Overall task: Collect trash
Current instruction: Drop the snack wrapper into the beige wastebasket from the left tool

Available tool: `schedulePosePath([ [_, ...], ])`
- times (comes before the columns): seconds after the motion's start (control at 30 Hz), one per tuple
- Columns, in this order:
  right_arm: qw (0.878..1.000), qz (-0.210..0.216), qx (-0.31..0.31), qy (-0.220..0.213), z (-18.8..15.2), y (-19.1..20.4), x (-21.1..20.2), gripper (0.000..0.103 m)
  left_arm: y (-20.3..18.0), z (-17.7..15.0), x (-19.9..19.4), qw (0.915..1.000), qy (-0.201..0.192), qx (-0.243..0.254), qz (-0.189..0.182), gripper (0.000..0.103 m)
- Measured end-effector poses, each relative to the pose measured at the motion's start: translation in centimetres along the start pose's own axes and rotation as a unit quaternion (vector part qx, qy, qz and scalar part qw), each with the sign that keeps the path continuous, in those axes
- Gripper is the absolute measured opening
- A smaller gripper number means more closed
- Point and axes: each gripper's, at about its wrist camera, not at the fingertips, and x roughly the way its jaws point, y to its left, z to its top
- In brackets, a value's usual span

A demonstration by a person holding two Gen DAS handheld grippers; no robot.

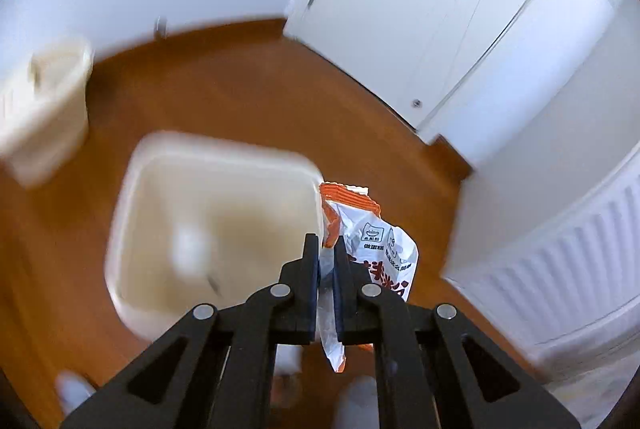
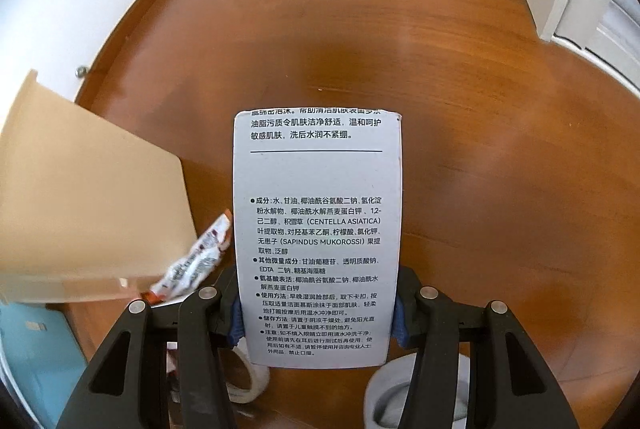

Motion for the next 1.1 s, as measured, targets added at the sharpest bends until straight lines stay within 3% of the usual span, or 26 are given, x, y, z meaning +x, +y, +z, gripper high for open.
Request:
schedulePosePath([
  [0.1,1.000,0.008,0.000,0.002,-0.1,-0.1,-0.3,0.056,1.7,2.5,6.4,0.9956,0.043,0.034,0.076,0.006],
  [0.17,1.000,0.007,-0.001,-0.002,-0.1,-0.2,-0.7,0.056,3.1,1.8,10.6,0.9893,0.086,0.040,0.111,0.006],
  [0.3,1.000,0.002,-0.003,-0.007,0.1,-1.0,-1.1,0.056,5.4,-0.3,15.0,0.9753,0.157,0.022,0.154,0.006],
  [0.43,1.000,-0.007,-0.017,-0.009,0.4,-1.0,-1.1,0.056,6.0,-1.2,18.1,0.9540,0.228,0.029,0.192,0.006],
  [0.6,1.000,-0.005,-0.017,-0.016,0.7,-0.4,-1.1,0.056,5.6,-1.0,19.1,0.9515,0.240,0.036,0.190,0.010],
  [0.67,1.000,-0.002,-0.023,-0.018,0.5,-0.1,-1.4,0.056,6.0,-1.0,19.0,0.9533,0.240,0.030,0.181,0.024],
  [0.73,0.999,0.000,-0.034,-0.020,0.6,0.1,-1.8,0.056,6.4,-1.0,18.7,0.9589,0.231,0.010,0.165,0.070],
  [0.93,0.994,0.018,-0.085,-0.066,3.6,2.9,-5.7,0.056,5.6,-0.9,9.8,0.9890,0.106,-0.036,0.096,0.074],
  [1.0,0.984,0.038,-0.132,-0.112,5.3,5.9,-9.1,0.056,5.9,-2.1,6.1,0.9924,0.054,-0.052,0.098,0.074],
  [1.1,0.964,0.072,-0.201,-0.161,7.2,10.9,-13.6,0.056,7.6,-5.2,2.2,0.9881,0.007,-0.104,0.114,0.075],
])
